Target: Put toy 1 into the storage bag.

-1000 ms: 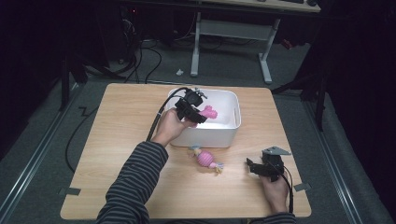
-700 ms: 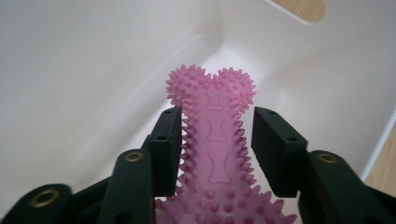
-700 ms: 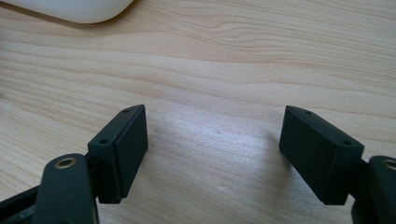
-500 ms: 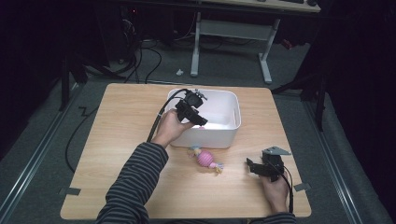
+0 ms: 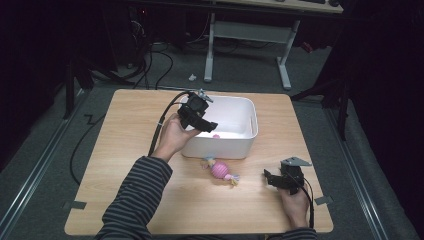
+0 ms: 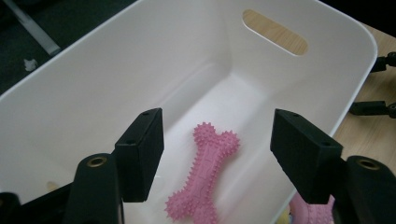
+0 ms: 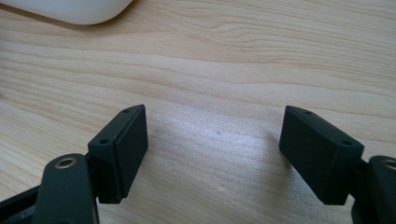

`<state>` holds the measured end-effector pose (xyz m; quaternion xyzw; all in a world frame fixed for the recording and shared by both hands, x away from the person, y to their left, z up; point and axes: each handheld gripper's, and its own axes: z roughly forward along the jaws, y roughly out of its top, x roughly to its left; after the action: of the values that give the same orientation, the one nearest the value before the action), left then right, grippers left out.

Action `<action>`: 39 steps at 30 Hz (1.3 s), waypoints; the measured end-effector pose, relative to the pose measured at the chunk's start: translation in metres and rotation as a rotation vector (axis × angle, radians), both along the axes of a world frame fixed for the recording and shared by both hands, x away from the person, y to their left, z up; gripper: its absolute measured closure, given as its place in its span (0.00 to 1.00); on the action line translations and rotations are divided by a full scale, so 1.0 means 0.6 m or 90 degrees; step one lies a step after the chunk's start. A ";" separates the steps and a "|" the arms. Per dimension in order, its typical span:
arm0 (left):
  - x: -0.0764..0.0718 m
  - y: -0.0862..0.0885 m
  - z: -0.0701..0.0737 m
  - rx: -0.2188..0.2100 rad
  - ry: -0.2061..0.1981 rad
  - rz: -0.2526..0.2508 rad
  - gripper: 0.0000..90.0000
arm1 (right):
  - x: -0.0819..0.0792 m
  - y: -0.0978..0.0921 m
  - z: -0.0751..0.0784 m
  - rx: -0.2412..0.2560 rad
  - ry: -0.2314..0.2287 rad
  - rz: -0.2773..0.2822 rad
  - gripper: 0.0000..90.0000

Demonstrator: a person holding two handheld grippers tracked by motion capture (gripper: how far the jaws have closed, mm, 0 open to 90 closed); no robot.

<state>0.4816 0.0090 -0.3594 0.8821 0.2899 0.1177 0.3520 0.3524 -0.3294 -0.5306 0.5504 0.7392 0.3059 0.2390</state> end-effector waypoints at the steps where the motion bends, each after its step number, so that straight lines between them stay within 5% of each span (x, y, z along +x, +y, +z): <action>1: -0.005 0.006 0.005 -0.006 -0.008 0.008 0.39 | 0.000 0.000 0.000 0.000 0.000 0.000 0.26; 14: -0.044 0.064 0.030 -0.023 -0.035 0.026 0.39 | 0.000 0.000 0.000 0.000 0.000 0.000 0.26; 39: -0.107 0.154 0.008 -0.036 -0.041 0.068 0.39 | 0.000 0.000 0.000 0.000 0.001 0.000 0.26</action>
<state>0.4172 0.1014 -0.3544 0.8511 0.3282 0.1561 0.3790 0.3523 -0.3294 -0.5305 0.5504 0.7395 0.3054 0.2387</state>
